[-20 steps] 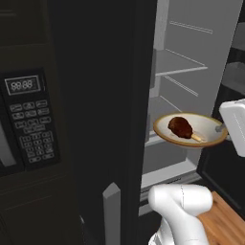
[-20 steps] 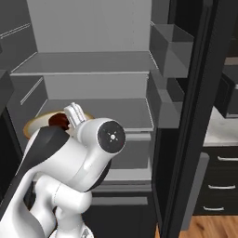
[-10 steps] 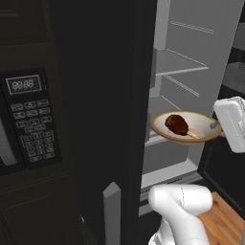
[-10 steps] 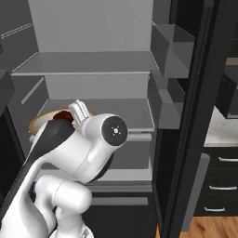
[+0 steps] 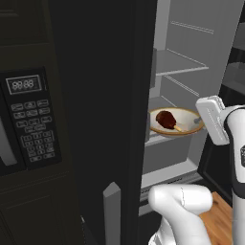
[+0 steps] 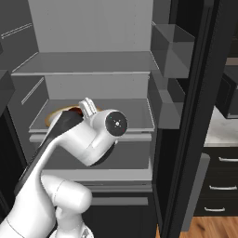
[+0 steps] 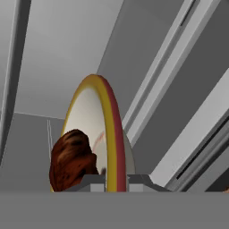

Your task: Place one of the steaks on the plate and the other in the bowl. Then place the bowl in the fridge.

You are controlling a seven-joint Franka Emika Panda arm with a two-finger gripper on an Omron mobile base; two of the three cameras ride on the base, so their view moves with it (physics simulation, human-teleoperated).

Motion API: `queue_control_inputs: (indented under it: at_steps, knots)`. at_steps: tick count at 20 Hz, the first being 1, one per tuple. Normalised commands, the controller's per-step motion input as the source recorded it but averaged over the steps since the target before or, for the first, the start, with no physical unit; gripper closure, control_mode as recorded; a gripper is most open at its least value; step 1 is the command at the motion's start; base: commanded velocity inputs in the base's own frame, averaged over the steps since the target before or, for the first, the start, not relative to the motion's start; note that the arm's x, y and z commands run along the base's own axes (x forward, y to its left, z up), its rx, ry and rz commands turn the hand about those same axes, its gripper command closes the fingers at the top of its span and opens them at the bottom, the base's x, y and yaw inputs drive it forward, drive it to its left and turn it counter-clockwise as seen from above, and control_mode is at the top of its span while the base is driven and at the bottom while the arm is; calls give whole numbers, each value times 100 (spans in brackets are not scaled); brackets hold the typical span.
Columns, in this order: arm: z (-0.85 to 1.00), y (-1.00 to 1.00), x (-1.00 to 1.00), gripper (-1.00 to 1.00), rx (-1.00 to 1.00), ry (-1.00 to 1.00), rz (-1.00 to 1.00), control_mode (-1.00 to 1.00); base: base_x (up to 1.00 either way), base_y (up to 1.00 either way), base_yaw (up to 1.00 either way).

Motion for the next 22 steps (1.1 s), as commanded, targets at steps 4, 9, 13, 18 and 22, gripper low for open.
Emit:
queue_control_inputs:
  at_steps: [4, 9, 13, 18, 22]
  knots:
    - [-27, 0, 64, 100, -1, -2, -1, -100, 0, 0, 0]
    - [-16, 0, 69, 100, 0, 0, 0, -100, 0, 0, 0]
    - [-15, 0, 70, 100, 0, 0, 0, -100, 0, 0, 0]
    - [-18, 0, 65, 100, 0, 0, 0, -100, 0, 0, 0]
    - [-28, 0, 64, 100, 0, 0, 0, -100, 0, 0, 0]
